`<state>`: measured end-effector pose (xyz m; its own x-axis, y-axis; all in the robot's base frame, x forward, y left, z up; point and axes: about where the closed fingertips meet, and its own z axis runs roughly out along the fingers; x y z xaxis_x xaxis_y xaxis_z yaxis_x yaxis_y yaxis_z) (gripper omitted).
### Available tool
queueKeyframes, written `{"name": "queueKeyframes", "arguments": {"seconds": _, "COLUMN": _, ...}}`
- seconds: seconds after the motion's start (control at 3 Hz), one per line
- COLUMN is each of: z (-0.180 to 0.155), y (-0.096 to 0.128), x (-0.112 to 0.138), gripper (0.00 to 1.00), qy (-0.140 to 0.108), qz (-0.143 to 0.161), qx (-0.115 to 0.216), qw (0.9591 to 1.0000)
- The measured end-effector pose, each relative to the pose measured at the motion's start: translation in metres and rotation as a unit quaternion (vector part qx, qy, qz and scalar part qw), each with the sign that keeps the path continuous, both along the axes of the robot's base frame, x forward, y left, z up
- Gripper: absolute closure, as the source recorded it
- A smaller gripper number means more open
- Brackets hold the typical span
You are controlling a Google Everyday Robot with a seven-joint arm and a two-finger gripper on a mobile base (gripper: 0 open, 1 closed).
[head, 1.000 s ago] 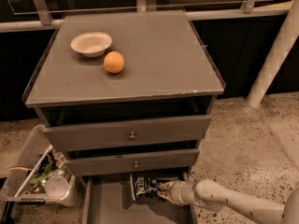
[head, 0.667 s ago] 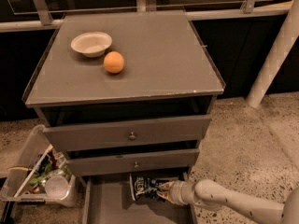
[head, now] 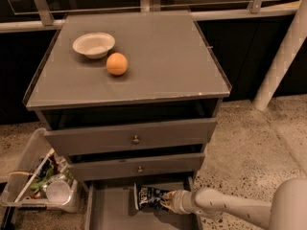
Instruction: Place blue chip bag into bottom drawer
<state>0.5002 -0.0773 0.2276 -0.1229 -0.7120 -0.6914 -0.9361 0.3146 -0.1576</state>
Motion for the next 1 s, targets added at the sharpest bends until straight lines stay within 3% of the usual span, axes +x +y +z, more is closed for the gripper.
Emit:
{"name": "queueKeyframes", "arguments": {"seconds": 0.67, "z": -0.068, "y": 0.003, "x": 0.01, "gripper": 1.0, "qy": -0.008, "qz": -0.011, "qx": -0.02, "qw": 0.9997}}
{"name": "queueKeyframes", "arguments": {"seconds": 1.0, "z": -0.077, "y": 0.004, "x": 0.012, "gripper": 1.0, "qy": -0.014, "qz": -0.016, "qx": -0.02, "qw": 0.9996}}
